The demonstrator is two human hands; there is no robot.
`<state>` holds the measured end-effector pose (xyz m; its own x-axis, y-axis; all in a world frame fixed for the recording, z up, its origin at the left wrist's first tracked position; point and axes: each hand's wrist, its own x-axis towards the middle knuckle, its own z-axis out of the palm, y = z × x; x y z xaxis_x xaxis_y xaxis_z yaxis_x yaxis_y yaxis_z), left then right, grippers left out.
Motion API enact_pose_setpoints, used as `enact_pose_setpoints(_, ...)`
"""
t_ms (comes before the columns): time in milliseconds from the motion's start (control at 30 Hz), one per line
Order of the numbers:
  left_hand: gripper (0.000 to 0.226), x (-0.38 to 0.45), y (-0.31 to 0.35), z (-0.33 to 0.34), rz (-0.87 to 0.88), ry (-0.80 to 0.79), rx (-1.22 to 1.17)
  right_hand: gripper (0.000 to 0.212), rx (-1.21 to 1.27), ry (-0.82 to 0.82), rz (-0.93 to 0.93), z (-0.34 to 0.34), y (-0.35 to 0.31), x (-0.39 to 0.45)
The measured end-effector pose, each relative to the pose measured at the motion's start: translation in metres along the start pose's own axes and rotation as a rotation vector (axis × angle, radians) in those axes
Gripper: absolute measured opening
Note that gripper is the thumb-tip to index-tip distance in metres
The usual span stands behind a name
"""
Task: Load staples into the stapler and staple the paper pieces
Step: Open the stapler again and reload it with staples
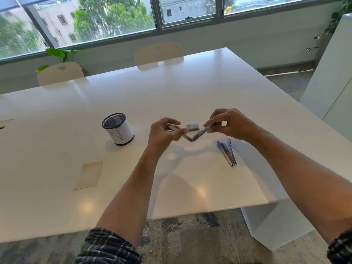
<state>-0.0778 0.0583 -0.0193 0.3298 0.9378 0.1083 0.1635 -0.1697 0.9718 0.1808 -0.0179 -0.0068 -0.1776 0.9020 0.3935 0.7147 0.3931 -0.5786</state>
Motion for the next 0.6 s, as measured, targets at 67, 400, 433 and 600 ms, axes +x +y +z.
enact_pose_setpoints(67,0.05,-0.002,0.0,0.005,-0.05,-0.035,-0.12,0.025,0.036,0.03,-0.001,0.004,-0.004,0.002)
enact_pose_setpoints(400,0.02,-0.016,-0.006,0.038,0.044,-0.253,-0.021,0.029,0.299,0.162,0.182,0.033,-0.015,0.015)
enact_pose_setpoints(433,0.02,-0.016,-0.006,0.039,0.035,-0.227,-0.012,0.031,0.314,0.165,0.217,0.036,-0.015,0.016)
enact_pose_setpoints(600,0.022,-0.019,-0.01,0.041,0.034,-0.158,-0.018,0.045,0.412,0.113,0.36,0.046,-0.016,0.017)
